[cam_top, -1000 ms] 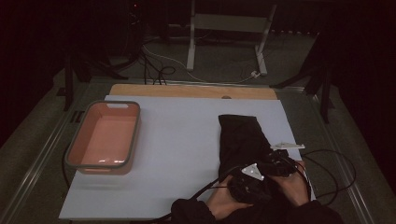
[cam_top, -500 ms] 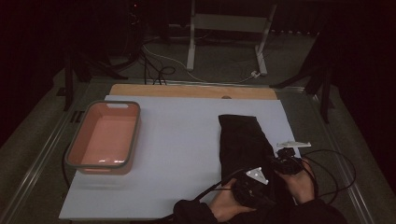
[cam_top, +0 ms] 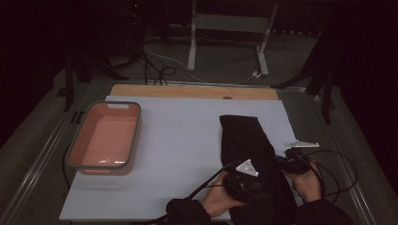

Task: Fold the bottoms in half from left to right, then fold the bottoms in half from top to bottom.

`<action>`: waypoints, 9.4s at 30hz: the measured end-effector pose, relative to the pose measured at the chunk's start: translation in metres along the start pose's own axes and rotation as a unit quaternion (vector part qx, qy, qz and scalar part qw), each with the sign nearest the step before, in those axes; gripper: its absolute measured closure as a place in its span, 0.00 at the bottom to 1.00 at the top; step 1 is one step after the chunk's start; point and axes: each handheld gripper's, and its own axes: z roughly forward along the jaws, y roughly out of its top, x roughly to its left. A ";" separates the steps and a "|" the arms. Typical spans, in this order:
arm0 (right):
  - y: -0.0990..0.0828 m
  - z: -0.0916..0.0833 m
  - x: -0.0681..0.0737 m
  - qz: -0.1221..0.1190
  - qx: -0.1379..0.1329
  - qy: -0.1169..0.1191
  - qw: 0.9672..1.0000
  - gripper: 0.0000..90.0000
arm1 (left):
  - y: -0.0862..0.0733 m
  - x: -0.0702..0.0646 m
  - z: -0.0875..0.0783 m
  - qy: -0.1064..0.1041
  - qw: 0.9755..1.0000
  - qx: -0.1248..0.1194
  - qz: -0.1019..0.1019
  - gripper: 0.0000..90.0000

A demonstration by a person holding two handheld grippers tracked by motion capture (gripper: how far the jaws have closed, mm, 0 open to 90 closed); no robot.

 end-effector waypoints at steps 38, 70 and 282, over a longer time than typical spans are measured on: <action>-0.036 -0.016 -0.006 0.010 0.035 -0.019 0.999 0.99 | -0.030 0.052 -0.055 0.134 0.989 -0.019 -0.057 0.51; -0.036 -0.016 -0.004 0.008 0.028 -0.014 0.999 0.98 | -0.035 0.063 -0.027 0.151 0.987 0.015 -0.055 0.58; 0.084 0.029 0.049 0.021 -0.096 0.051 0.994 0.21 | -0.091 0.055 -0.114 0.151 0.983 -0.002 -0.106 0.98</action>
